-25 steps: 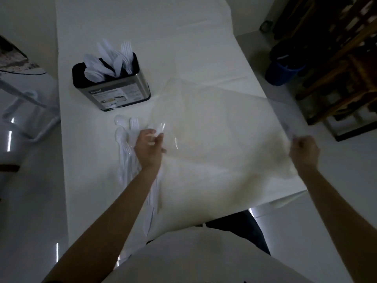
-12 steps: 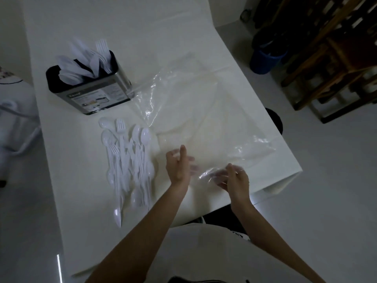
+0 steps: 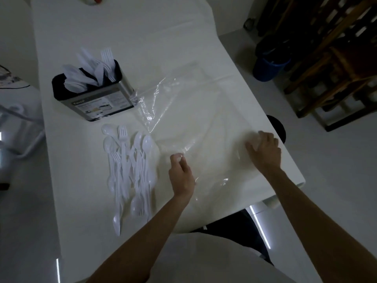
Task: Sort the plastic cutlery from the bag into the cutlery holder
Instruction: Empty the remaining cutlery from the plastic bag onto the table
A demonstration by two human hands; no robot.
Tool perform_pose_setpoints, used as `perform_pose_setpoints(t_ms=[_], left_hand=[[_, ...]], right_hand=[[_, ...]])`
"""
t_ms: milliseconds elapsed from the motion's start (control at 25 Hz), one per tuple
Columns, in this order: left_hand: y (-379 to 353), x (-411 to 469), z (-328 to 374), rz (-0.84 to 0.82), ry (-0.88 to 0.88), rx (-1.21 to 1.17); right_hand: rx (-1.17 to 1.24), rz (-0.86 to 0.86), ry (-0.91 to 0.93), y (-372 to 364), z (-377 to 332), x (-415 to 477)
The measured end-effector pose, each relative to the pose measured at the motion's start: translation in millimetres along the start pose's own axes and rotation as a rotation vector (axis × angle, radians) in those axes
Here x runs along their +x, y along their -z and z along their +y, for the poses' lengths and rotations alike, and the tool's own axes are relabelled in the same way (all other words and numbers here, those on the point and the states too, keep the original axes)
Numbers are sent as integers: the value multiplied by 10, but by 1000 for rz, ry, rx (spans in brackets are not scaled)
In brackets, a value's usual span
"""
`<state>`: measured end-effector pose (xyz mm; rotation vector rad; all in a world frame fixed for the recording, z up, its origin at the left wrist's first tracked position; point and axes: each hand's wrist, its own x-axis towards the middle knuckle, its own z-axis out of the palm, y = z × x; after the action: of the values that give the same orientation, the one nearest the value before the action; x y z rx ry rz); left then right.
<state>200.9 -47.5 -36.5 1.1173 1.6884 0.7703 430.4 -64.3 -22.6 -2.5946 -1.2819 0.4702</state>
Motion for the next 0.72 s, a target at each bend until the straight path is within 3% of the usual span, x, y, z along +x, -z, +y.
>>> perform_pose_setpoints(t_ms=[280, 560, 720], left_hand=[[-122, 97, 326, -135, -156, -56], [-193, 1010, 573, 31, -157, 48], [-213, 1540, 729, 105, -164, 85]], right_hand=[[-68, -28, -120, 26, 148, 50], [83, 95, -20, -106, -104, 571], [287, 4, -51, -63, -581, 1071]])
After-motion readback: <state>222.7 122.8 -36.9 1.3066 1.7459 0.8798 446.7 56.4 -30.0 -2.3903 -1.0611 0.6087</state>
